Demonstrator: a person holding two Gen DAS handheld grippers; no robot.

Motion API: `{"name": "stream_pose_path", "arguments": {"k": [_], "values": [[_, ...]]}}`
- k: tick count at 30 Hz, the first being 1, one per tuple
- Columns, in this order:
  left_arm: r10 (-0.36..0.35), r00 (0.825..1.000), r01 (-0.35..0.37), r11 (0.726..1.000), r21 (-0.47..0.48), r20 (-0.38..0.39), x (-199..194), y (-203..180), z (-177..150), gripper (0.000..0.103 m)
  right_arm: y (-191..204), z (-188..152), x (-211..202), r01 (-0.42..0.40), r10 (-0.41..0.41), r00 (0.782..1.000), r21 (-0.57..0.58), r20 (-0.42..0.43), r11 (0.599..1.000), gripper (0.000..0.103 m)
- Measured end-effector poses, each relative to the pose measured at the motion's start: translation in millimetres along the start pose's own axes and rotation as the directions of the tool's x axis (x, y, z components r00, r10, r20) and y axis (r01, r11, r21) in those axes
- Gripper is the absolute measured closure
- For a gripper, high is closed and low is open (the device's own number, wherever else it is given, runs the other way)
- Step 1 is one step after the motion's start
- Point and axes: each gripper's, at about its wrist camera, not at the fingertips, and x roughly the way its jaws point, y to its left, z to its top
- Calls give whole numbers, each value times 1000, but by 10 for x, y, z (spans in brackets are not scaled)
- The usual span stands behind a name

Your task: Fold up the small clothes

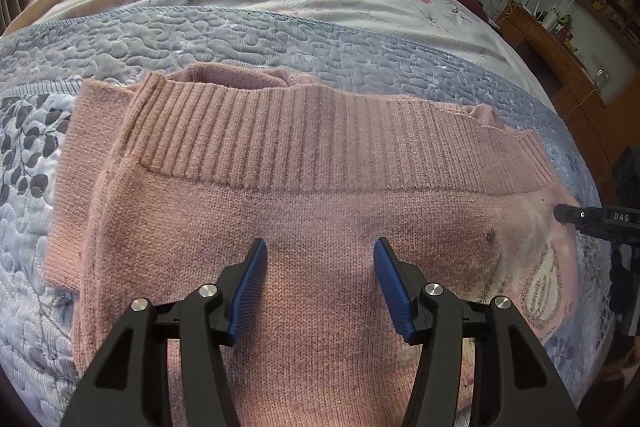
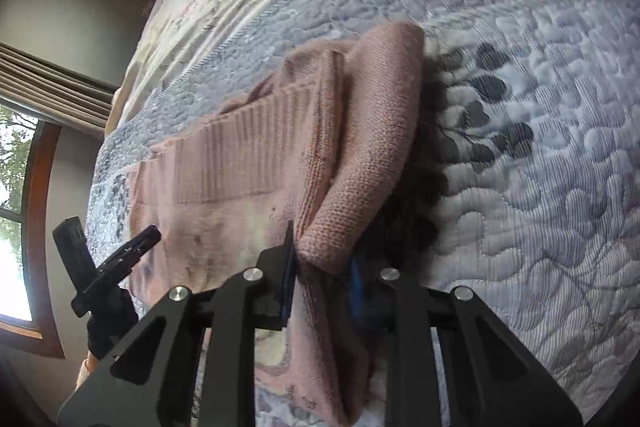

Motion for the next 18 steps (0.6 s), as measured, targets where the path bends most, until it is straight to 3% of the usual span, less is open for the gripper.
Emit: {"name": "stream_pose_path", "arguments": {"k": [6, 12, 18], "values": [[-74, 997, 74, 997, -37, 16, -209, 106, -42, 47, 893, 103, -65, -21, 19, 1000, -162, -15, 987, 83], [-103, 993, 106, 992, -70, 55, -389, 253, -39, 47, 1749, 50, 297, -22, -6, 996, -322, -83, 946, 84], [-129, 988, 140, 979, -147, 82, -493, 504, -43, 47, 2062, -5, 863, 24, -83, 986, -365, -147, 931, 84]]}}
